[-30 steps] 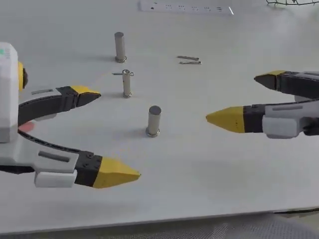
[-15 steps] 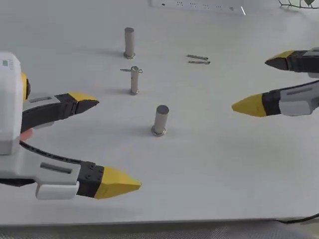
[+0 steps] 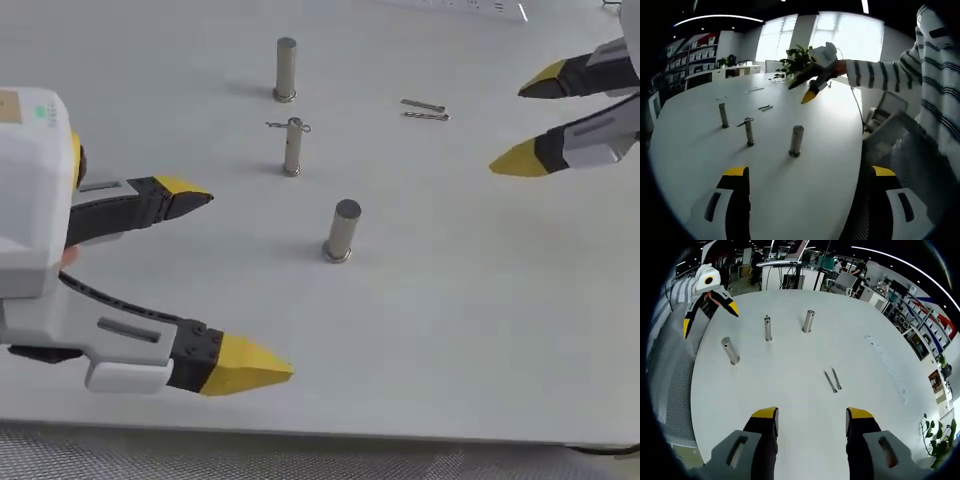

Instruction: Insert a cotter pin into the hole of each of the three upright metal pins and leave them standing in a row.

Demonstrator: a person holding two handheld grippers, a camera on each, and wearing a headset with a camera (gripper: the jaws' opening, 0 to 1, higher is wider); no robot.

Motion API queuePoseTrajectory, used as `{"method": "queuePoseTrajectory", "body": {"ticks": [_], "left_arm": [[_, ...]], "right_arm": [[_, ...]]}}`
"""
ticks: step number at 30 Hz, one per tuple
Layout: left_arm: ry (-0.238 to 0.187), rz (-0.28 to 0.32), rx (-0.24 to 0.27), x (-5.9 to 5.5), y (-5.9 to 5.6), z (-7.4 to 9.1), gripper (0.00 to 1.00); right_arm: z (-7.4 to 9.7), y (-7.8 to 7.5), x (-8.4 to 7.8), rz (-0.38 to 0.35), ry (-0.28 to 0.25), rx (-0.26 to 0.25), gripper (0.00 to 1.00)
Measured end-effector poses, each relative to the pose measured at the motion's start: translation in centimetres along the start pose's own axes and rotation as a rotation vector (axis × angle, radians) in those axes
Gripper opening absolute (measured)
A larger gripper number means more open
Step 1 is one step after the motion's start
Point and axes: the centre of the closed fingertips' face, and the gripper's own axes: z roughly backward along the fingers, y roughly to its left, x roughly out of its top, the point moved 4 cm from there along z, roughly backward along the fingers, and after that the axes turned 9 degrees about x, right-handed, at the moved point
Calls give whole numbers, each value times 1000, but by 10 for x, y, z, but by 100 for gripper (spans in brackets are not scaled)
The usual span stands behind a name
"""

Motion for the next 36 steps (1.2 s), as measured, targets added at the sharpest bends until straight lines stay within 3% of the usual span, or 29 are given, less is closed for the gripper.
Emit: {"method": "queuePoseTrajectory", "body": {"ticks": [8,15,21,36], "left_arm": [[-6,12,8,-1,-5,2,99],[-9,18,23,0,-6,2,99],[-8,23,28,1,-8,3,99],[-9,40,29,-4,-11,2,94]], "right_arm": [[-19,-12,6,80,58,53,38],[-33,-27,12,84,59,80,22],[-43,-41,13,102,94,90,19],[-71,-55,8,115,160,126,5]]}}
